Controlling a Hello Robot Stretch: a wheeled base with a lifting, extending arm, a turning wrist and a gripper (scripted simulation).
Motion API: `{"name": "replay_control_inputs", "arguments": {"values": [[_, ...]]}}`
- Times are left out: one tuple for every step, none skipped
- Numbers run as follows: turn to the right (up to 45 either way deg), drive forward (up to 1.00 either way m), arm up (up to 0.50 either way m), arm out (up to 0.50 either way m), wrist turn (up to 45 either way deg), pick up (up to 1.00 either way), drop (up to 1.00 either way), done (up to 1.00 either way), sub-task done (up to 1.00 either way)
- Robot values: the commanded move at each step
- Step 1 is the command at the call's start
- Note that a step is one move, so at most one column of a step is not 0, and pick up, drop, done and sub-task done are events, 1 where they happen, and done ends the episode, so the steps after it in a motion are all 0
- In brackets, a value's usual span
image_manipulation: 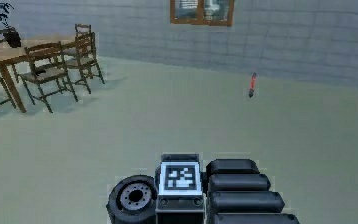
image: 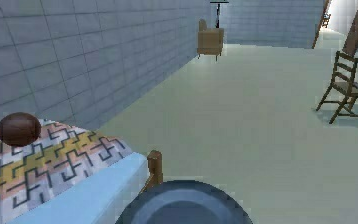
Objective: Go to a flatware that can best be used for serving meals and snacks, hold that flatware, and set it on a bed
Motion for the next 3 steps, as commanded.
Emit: {"name": "replay_control_inputs", "arguments": {"values": [[3.0, 0.00, 0.00, 0.00, 0.0, 0.00, 0.00, 0.00, 0.00], [-45.0, 0.00, 0.00, 0.00, 0.0, 0.00, 0.00, 0.00, 0.00], [-45.0, 0.00, 0.00, 0.00, 0.0, 0.00, 0.00, 0.00, 0.00]]}}
